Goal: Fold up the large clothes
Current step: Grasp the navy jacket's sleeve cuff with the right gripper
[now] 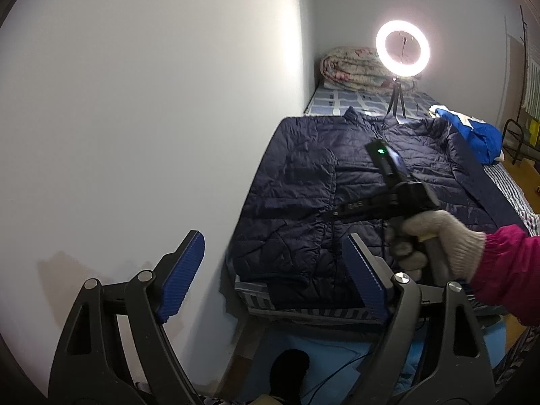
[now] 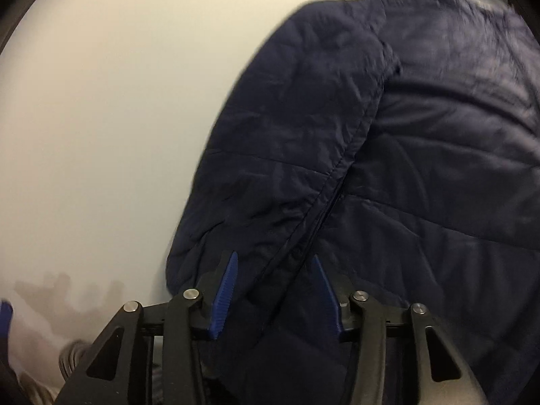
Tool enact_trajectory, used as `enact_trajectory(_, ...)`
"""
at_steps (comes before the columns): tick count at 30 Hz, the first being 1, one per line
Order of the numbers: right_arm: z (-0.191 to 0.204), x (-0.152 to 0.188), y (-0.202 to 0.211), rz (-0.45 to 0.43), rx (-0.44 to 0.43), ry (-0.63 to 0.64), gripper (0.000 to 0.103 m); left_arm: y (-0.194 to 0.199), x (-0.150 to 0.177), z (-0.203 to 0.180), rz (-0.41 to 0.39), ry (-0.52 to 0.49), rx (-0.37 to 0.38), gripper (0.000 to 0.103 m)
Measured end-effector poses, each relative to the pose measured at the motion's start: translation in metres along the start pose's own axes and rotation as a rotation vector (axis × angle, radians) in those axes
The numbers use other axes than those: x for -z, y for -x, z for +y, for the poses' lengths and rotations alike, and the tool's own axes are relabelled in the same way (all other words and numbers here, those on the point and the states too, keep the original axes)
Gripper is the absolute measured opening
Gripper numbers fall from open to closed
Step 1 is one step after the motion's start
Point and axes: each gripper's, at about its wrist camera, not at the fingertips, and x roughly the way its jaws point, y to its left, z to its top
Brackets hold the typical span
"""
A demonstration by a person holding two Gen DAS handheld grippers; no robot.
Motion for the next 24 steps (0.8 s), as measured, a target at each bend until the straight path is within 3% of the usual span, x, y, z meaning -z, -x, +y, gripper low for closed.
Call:
enact_trajectory(4, -0.008, -0.014, -0.017, 0.010, -0.007, -0.048, 0.044, -0.023, -0.003, 0.000, 0.033, 0.023, 0.029, 0.086)
enact_trajectory(6, -0.013, -0.020, -0.022, 0.009, -0.014, -0.069, 0.035, -0.034, -0.004, 0.000, 0.044, 0.030, 0.034, 0.086)
enact_trajectory(8, -0.017, -0.025, -0.021, 0.006, -0.050, -0.086, 0.006, -0.045, -0.004, -0.001, 0.054, 0.033, 0.040, 0.086)
enact_trajectory(9, -0.018, -0.027, -0.020, 0.007, -0.067, -0.090, 0.002, -0.050, -0.004, -0.001, 0.061, 0.033, 0.042, 0.086)
enact_trajectory(12, -0.017, -0.036, -0.007, -0.014, -0.067, -0.070, 0.000, -0.061, -0.002, -0.003, 0.084, 0.030, 0.047, 0.077)
enact_trajectory(14, -0.014, -0.039, 0.002, -0.023, -0.047, -0.044, 0.000, -0.068, -0.001, -0.003, 0.097, 0.034, 0.055, 0.077)
enact_trajectory(24, -0.026, -0.048, 0.050, -0.030, 0.238, 0.110, 0.001, -0.098, -0.005, -0.008, 0.111, 0.013, 0.102, 0.073)
